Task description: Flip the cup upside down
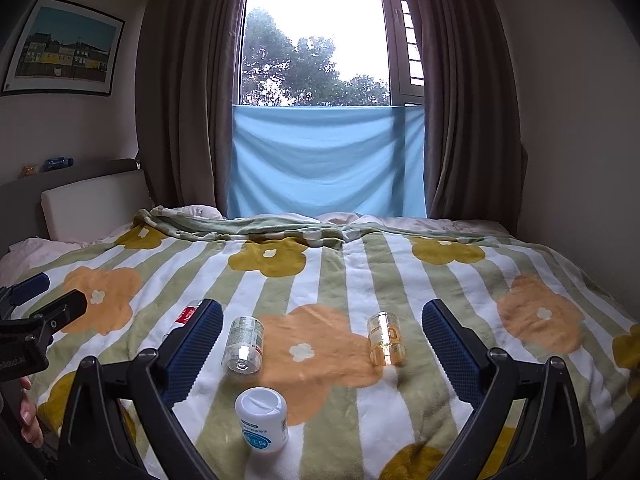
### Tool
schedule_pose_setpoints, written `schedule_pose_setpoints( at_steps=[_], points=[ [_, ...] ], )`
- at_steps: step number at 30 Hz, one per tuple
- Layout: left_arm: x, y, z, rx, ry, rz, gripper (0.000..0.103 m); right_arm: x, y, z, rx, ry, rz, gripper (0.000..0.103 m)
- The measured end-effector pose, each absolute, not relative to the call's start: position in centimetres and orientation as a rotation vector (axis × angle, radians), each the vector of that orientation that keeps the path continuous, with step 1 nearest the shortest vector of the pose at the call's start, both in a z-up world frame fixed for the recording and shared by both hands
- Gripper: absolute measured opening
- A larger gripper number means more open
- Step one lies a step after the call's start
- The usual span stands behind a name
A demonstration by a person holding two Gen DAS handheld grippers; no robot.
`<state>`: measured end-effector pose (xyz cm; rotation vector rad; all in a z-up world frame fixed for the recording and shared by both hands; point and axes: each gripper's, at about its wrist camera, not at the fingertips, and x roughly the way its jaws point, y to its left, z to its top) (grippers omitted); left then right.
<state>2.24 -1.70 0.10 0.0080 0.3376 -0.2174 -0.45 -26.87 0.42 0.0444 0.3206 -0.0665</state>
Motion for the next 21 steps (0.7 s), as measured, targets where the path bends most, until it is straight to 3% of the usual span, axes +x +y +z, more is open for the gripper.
schedule_pose_setpoints(
  at_steps=[21],
  points=[
    [1.98,-2.07,-0.21,0.016,0.332,-0.218,0.103,-0.46,-27.61,0.72,0.059,0.327,-0.073,0.100]
  ],
)
